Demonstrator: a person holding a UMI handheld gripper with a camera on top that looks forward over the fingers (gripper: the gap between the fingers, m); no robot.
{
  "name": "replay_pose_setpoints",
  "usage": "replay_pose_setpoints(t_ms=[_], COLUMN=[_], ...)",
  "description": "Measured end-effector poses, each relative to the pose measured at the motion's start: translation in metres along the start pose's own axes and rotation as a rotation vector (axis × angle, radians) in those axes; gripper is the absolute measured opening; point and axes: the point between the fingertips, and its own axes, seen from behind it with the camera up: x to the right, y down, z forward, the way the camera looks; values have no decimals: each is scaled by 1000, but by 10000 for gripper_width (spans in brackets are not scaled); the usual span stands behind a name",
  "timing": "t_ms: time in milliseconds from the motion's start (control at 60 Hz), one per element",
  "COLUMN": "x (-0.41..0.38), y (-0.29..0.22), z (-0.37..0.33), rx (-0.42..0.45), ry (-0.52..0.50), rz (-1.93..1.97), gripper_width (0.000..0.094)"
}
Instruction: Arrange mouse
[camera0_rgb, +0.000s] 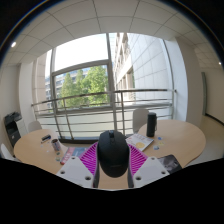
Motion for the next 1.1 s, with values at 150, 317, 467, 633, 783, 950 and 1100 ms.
replay_pose_setpoints(t_ms=[150, 317, 467, 633, 783, 950, 1100], x=[145, 230, 250, 243, 235, 216, 197], y=[86, 200, 254, 239, 202, 157, 128], z=[80, 126, 135, 127, 92, 19, -60], rx=[-153, -384, -495, -482, -441, -385, -339], ry=[143, 207, 191, 152, 156, 160, 172], rz=[12, -7, -11, -24, -59, -88, -134], gripper_width=[380, 385, 497, 819, 846, 845, 844])
